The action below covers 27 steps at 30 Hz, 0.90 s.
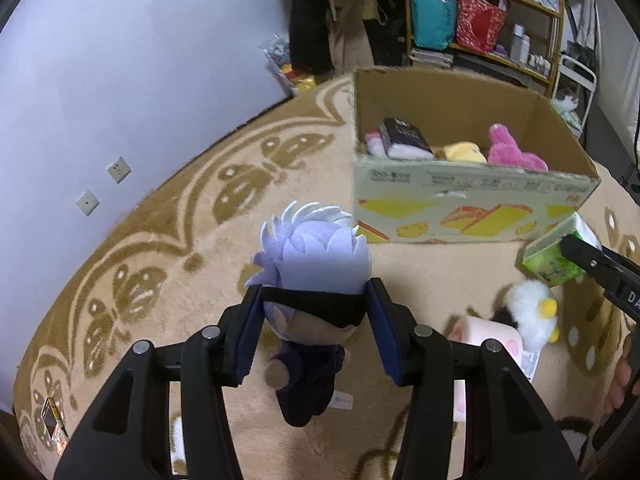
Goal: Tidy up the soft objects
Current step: 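Carry doll with left gripper while right gripper carries green pack over the box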
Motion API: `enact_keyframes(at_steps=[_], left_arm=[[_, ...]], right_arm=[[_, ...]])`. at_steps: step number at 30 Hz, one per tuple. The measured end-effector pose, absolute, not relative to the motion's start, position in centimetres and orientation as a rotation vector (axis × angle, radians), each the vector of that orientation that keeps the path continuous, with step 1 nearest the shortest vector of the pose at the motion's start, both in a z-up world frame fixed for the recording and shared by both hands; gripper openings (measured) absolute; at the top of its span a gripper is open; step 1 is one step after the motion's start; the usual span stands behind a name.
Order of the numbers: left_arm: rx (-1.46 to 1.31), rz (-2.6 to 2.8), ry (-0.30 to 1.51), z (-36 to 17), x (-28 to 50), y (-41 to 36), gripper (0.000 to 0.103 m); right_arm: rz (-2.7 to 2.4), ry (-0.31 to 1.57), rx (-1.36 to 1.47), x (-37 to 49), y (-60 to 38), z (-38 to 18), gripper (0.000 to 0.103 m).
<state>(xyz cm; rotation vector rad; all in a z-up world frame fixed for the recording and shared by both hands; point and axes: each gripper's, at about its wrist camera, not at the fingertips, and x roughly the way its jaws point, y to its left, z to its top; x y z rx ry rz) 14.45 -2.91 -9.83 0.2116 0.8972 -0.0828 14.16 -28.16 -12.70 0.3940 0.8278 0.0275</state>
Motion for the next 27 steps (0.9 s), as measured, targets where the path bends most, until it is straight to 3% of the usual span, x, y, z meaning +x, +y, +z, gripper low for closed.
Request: enact_keyframes(at_steps=[27], left_arm=[[0.257,-0.075,0.603,0.1,14.2,-3.3,0.049]], right_arm=[[0.041,0.6,0.286,14.0,-27.6,-3.1,0.057]])
